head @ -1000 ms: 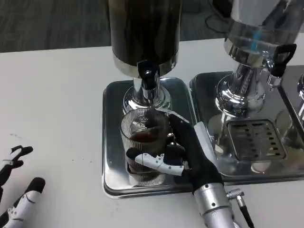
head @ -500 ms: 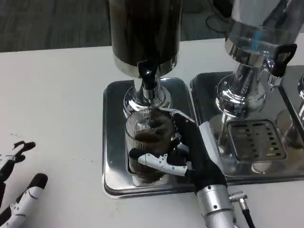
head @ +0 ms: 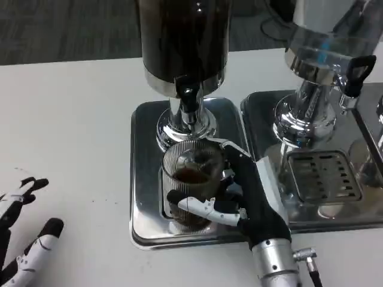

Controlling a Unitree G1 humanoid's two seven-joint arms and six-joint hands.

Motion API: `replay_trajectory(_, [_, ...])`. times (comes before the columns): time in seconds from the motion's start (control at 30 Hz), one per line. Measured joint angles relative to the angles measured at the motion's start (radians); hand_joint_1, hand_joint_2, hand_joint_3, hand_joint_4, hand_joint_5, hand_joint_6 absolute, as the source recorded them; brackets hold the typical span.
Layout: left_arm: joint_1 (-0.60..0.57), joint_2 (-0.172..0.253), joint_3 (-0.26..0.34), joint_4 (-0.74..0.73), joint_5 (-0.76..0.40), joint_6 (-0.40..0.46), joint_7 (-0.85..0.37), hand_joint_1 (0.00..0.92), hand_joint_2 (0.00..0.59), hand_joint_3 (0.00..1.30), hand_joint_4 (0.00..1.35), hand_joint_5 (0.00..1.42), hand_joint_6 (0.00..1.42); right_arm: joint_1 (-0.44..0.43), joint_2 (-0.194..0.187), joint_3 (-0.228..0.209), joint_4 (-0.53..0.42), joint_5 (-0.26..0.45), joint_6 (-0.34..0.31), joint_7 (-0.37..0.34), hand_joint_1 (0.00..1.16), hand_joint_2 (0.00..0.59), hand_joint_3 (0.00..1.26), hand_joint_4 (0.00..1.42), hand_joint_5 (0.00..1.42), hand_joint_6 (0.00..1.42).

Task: Grasp the cup under the faucet to collect the drink, then remove the cup.

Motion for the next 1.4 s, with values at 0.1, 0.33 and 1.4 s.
replay_trajectory(0.1, [-0.008, 0.002, -0.018, 0.003, -0.003, -0.001, -0.014, 0.0, 0.198, 0.23, 0.1, 0.25, 0.09, 0.024, -0.017, -0.003, -0.05, -0.045, 0.022, -0.017, 0.96, 0.166, 0.47, 0.59, 0.84, 1.26])
replay_trajectory(0.33, [-0.043, 0.007, -0.049, 0.031, -0.01, -0.006, -0.058, 0.0, 0.196, 0.22, 0.04, 0.24, 0.09, 0.081, -0.029, -0.021, -0.13, -0.051, 0.031, -0.022, 0.96, 0.166, 0.48, 0.6, 0.86, 1.29])
replay_trajectory(1.4, [0.103, 0.147, -0.1, -0.403, 0.193, 0.268, -0.142, 0.0, 0.098, 0.0, 0.0, 0.0, 0.0, 0.335, -0.084, -0.018, -0.499, -0.057, 0.032, 0.051, 0.97, 0.167, 0.5, 0.61, 0.88, 1.3])
